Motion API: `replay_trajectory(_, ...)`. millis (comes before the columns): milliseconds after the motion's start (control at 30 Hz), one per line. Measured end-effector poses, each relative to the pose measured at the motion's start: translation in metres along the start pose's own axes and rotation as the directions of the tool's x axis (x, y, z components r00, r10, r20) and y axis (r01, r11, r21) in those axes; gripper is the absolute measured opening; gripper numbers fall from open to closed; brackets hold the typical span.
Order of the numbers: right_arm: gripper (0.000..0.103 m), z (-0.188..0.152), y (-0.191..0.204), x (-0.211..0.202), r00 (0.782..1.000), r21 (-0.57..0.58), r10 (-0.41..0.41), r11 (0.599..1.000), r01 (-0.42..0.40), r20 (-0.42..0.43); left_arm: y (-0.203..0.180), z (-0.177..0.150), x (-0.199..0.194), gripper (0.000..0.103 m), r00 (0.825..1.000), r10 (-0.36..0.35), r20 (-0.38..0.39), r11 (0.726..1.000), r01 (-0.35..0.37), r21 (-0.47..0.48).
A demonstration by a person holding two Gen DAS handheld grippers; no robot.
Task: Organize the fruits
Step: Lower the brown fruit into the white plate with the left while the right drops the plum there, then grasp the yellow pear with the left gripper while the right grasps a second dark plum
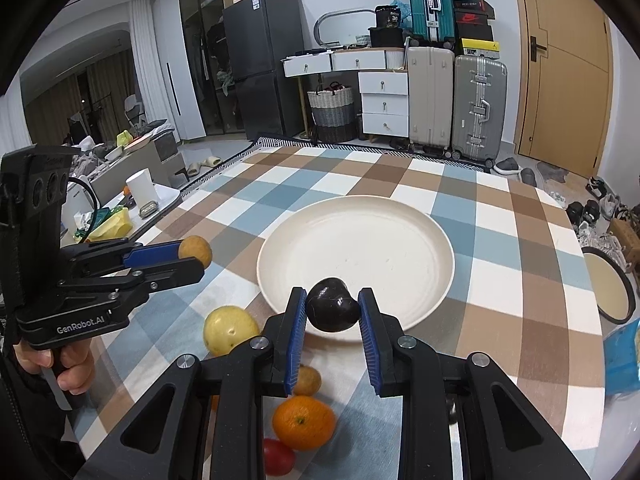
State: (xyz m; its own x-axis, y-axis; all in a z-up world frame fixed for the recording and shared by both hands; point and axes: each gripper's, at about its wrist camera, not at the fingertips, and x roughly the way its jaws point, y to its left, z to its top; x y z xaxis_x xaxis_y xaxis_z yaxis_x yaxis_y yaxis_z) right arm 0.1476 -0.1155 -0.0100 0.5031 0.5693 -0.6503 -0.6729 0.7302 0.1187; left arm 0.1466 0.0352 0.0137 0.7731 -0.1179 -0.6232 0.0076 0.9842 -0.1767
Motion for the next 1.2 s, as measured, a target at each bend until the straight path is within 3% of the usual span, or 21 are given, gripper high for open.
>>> replay_trajectory(333, 0.027, 0.007, -0.023, 0.023, 1.000, 0.056, -0.005, 0.998, 0.004, 0.010, 0.011, 0.019, 0.037, 0.026, 1.000, -0.009, 0.000, 1.000, 0.009, -0.014)
replay_trajectory(667, 0.027, -0.002, -0.037, 0.052, 1.000, 0.093, -0.003, 0.996, 0.004, -0.005, 0.008, 0.022, 0.083, 0.026, 0.998, -0.016, -0.066, 1.000, 0.016, -0.007)
replay_trajectory(767, 0.034, -0.004, -0.037, 0.050, 1.000, 0.075, -0.009, 0.997, 0.008, 0.009, 0.007, 0.021, 0.085, 0.027, 0.998, -0.011, -0.061, 1.000, 0.011, -0.002)
replay_trajectory(800, 0.038, -0.004, -0.038, 0.050, 1.000, 0.077, -0.010, 0.997, 0.009, 0.011, 0.006, 0.021, 0.084, 0.030, 0.998, -0.009, -0.058, 1.000, 0.009, 0.000)
replay_trajectory(933, 0.039, -0.005, -0.041, 0.042, 0.999, 0.076, -0.026, 0.997, 0.023, 0.034, 0.003, 0.020, 0.082, 0.041, 0.999, -0.002, -0.049, 1.000, 0.003, 0.017)
replay_trajectory(1000, 0.042, -0.005, -0.045, 0.040, 0.999, 0.087, -0.038, 0.996, 0.035, 0.037, 0.003, 0.019, 0.079, 0.056, 0.999, -0.010, -0.042, 1.000, 0.011, 0.022)
replay_trajectory(1100, 0.058, -0.007, -0.049, 0.039, 0.998, 0.103, -0.056, 0.993, 0.052, 0.040, 0.003, 0.017, 0.074, 0.077, 0.999, -0.019, -0.031, 1.000, 0.020, 0.015)
replay_trajectory(1200, 0.074, -0.009, -0.049, 0.039, 0.998, 0.094, -0.059, 0.994, 0.056, 0.035, 0.004, 0.015, 0.068, 0.083, 0.999, -0.029, -0.021, 1.000, 0.029, 0.007)
